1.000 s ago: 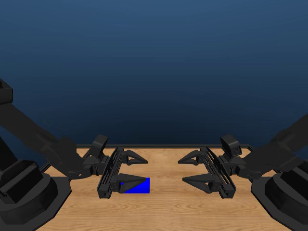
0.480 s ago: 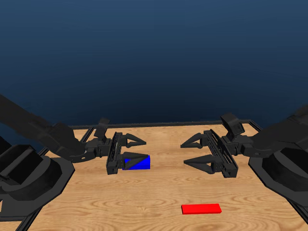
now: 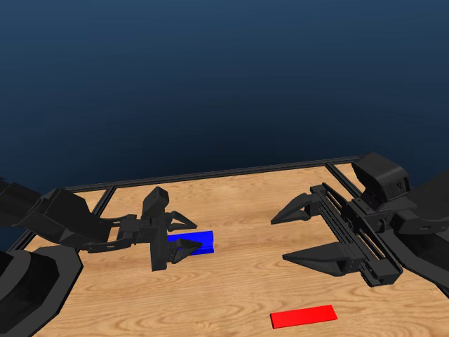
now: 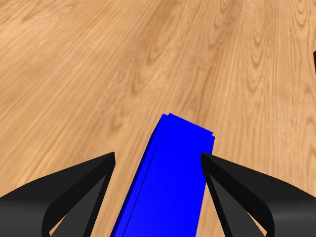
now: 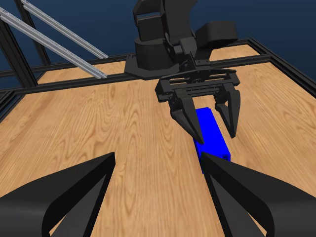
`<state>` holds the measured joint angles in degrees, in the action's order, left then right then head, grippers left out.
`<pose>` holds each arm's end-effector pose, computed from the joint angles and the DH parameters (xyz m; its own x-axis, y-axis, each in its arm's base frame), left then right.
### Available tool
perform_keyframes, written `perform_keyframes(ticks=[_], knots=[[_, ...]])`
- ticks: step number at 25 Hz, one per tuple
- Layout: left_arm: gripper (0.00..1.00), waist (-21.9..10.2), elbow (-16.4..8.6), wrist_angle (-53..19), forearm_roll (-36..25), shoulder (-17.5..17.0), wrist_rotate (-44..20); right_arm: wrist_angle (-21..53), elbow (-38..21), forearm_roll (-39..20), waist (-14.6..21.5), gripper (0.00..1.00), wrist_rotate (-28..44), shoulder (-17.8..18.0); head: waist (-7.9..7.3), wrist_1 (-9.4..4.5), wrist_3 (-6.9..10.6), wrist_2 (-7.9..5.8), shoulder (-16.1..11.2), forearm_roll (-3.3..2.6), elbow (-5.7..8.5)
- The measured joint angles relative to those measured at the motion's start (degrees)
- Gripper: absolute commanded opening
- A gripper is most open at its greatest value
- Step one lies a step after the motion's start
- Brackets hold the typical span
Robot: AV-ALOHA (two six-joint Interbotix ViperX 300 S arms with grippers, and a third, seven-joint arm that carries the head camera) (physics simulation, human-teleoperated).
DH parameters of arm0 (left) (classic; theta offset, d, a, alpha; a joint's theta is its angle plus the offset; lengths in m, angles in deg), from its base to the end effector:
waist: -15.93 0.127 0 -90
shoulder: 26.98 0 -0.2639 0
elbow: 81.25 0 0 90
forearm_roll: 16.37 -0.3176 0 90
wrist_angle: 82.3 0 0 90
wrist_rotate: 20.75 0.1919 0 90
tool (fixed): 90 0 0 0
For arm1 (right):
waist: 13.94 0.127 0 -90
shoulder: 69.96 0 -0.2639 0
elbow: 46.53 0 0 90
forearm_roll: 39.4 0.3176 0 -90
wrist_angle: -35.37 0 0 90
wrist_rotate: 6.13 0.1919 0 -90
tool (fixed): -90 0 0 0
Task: Insert peg into socket
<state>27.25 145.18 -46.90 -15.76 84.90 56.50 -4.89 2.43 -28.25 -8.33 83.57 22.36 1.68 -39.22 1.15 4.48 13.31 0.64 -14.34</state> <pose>0.3693 0.0751 -0.0275 0.8220 0.1708 -0.5433 -0.3181 0.9290 -0.1891 0.3963 0.0148 0.1047 0.9796 -0.0293 -0.1988 0.0532 0.9918 0.1159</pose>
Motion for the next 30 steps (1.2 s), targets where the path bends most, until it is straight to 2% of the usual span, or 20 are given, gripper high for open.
perform_keyframes(ticks=[4,6,7,11,14,17,20,25,28,30], knots=[[1.0,0.57,0.47,4.06,-6.19,2.96,-9.32,1.02,1.14,2.58,1.22,1.0,1.2,0.11,-0.2,-0.49,1.53,0.94,-1.98,0.2,1.48],[0.99,-0.13,0.89,6.35,-8.9,4.64,-11.34,0.93,2.14,4.04,1.9,1.0,2.32,0.61,-0.39,-0.71,2.1,1.32,-2.15,0.3,1.71],[0.0,0.19,1.07,7.32,-9.68,5.04,-11.71,0.79,2.6,4.72,2.31,1.0,2.99,1.06,-0.5,-0.79,2.34,1.45,-2.15,0.34,1.72],[0.0,0.33,1.9,10.42,-10.36,5.62,-11.0,-0.33,3.85,7.71,5.07,1.0,6.33,4.34,-0.96,-1.14,2.99,1.59,-1.47,0.4,1.36],[0.0,0.12,2.35,11.32,-9.25,5.61,-9.78,-1.82,4.22,9.76,8.16,1.0,9.12,7.93,-1.1,-1.37,3.27,1.38,0.24,0.33,0.2],[0.0,-0.73,3.27,10.5,-7.21,4.48,-9.28,-3.16,4.11,11.41,12.08,1.0,12.19,12.4,-0.82,-1.82,3.53,0.93,2.55,0.1,-1.57],[0.0,-3.75,4.08,7.51,-5.36,2.37,-10.2,-4.42,3.22,12.94,16.2,1.0,14.48,15.69,-0.16,-2.33,3.64,0.4,5.09,-0.24,-3.55],[0.0,-9.27,3.98,2.51,-2.67,-0.7,-10.95,-7.81,2.5,16.73,22.3,1.0,18.19,20.68,1.52,-3.07,3.04,-0.41,9.39,-0.86,-6.72],[0.0,-12.26,3.19,0.69,-0.85,-2.06,-10.81,-12.4,2.41,19.38,25.01,1.0,21.5,27.16,2.58,-3.5,2.52,-0.89,11.59,-1.24,-8.33],[0.0,-14.52,2.65,-0.43,0.45,-3.22,-10.42,-20.59,3.06,21.61,27.22,1.0,21.86,31.25,3.09,-3.89,2.21,-1.16,12.87,-1.43,-9.28]])
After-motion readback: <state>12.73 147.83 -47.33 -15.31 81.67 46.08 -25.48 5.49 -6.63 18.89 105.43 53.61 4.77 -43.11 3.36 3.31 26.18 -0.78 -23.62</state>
